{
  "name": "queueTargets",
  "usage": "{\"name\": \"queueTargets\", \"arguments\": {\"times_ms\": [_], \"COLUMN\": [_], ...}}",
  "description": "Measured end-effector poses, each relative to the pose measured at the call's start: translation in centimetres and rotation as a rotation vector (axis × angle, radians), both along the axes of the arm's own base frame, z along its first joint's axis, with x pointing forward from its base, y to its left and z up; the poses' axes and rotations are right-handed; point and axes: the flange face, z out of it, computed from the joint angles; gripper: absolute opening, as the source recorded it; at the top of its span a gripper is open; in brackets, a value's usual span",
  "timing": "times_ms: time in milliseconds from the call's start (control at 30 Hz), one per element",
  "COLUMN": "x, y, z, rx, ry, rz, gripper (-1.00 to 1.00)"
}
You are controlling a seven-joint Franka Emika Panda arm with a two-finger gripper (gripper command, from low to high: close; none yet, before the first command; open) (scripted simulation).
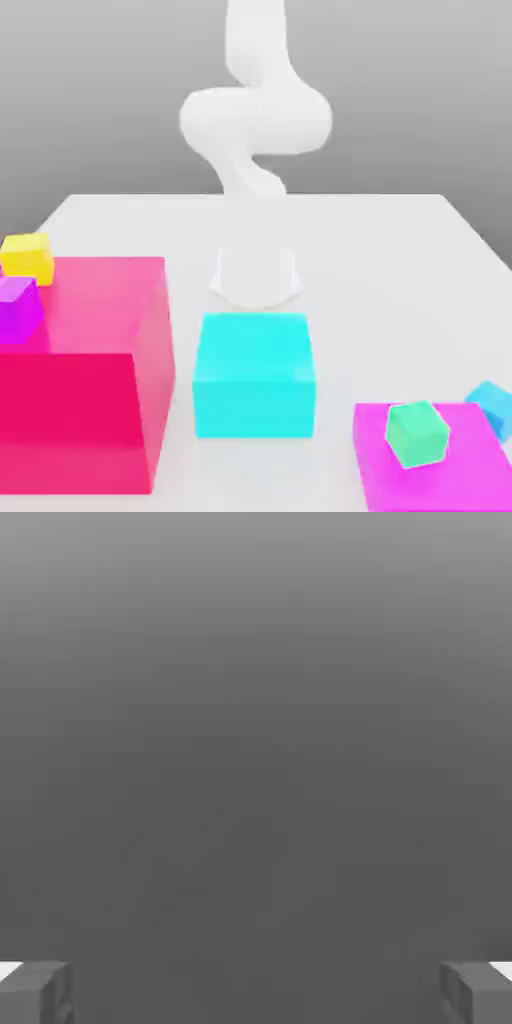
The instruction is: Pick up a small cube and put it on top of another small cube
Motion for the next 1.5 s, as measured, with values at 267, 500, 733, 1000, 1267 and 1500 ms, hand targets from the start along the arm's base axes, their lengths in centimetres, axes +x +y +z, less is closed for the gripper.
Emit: {"name": "queueTargets", "arguments": {"times_ms": [267,500,733,1000,1267,1500], "x": [6.4,8.5,7.5,2.8,-0.6,-0.7], "y": [7.4,14.4,21.2,27.6,29.8,29.8], "z": [-10.2,-20.1,-30.6,-42.5,-53.4,-54.8], "rx": [0.173,0.266,0.307,0.293,0.267,0.268], "ry": [0.194,0.363,0.520,0.664,0.716,0.716], "rz": [-0.127,-0.263,-0.423,-0.631,-0.747,-0.747], "gripper": [0.00,0.00,0.00,0.00,0.00,-1.00]}}
